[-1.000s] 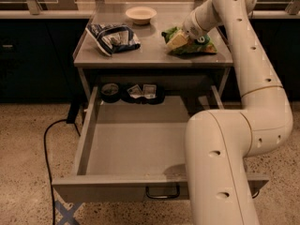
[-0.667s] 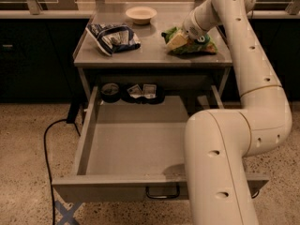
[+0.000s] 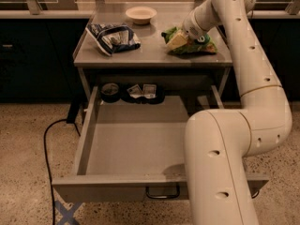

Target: Pick green rice chip bag from top drawer and place on counter

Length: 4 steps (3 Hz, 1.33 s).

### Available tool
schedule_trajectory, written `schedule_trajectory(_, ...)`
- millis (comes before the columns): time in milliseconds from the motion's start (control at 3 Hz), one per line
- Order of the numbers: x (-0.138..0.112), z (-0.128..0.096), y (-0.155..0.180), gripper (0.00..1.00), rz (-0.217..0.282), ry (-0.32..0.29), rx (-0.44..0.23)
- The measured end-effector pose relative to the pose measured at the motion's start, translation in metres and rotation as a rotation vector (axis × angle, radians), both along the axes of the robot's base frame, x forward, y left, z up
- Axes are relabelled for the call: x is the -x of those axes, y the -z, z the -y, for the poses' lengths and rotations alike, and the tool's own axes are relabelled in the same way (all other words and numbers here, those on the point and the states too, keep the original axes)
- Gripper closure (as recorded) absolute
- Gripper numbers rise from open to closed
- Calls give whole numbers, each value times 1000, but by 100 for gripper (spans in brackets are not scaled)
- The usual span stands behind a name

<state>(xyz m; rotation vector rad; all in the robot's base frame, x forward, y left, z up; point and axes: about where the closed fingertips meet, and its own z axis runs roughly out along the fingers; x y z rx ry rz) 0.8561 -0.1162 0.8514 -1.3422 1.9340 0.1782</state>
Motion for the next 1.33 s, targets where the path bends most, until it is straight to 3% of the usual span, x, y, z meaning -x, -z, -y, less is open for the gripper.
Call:
schedule_trajectory(667,0,0,0,12,0,0,0)
schedule_trajectory(1000,0,0,0,0,0,0,0)
schedule_trajectory(1333,0,0,0,0,0,0,0)
